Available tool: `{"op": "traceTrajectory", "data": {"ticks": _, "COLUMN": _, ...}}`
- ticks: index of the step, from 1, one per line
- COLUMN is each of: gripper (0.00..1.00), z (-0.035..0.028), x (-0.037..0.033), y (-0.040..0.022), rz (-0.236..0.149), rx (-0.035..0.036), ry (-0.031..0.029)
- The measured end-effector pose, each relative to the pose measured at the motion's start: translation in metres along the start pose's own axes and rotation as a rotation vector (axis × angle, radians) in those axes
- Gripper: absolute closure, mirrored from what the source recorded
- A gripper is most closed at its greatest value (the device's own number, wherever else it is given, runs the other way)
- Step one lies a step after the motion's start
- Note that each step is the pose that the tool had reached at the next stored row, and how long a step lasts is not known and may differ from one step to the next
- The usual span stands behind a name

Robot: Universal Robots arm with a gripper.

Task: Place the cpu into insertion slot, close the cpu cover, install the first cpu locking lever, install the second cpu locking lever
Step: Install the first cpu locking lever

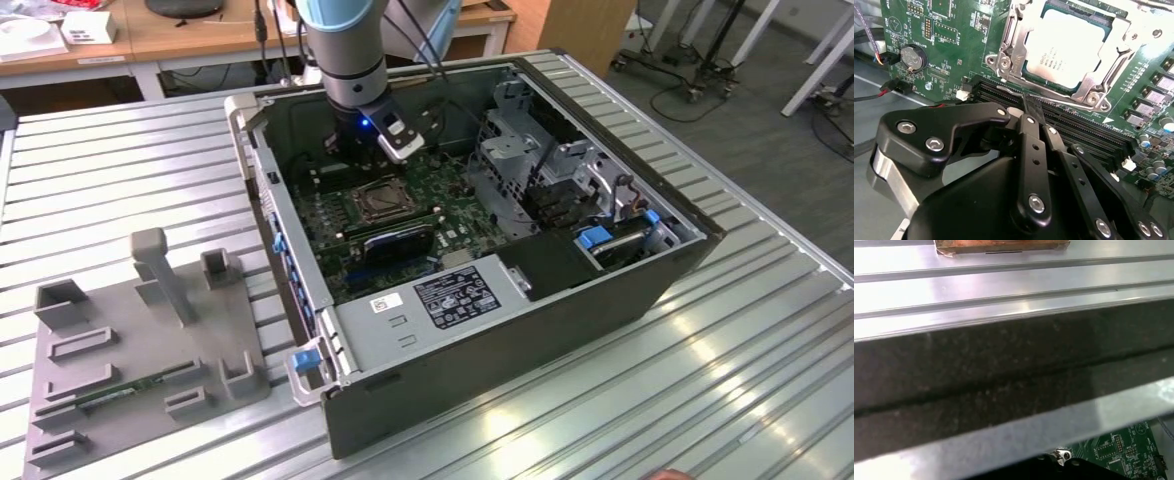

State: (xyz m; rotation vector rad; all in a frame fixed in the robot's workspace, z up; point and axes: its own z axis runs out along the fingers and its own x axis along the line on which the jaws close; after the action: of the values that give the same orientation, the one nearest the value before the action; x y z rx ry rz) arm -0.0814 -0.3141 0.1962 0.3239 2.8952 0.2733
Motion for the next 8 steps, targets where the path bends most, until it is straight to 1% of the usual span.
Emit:
{"op": "traceTrajectory", "data": {"ticks": 3, "gripper": 0.89, "z": 0.0003, "x": 0.0001, "y": -0.0001, "rz": -0.002, "rx": 0.009, "ry": -0.0018}}
{"op": "traceTrajectory", "data": {"ticks": 8, "gripper": 0.89, "z": 0.0009, "x": 0.0002, "y": -0.0002, "rz": -0.007, "rx": 0.0278, "ry": -0.0057}}
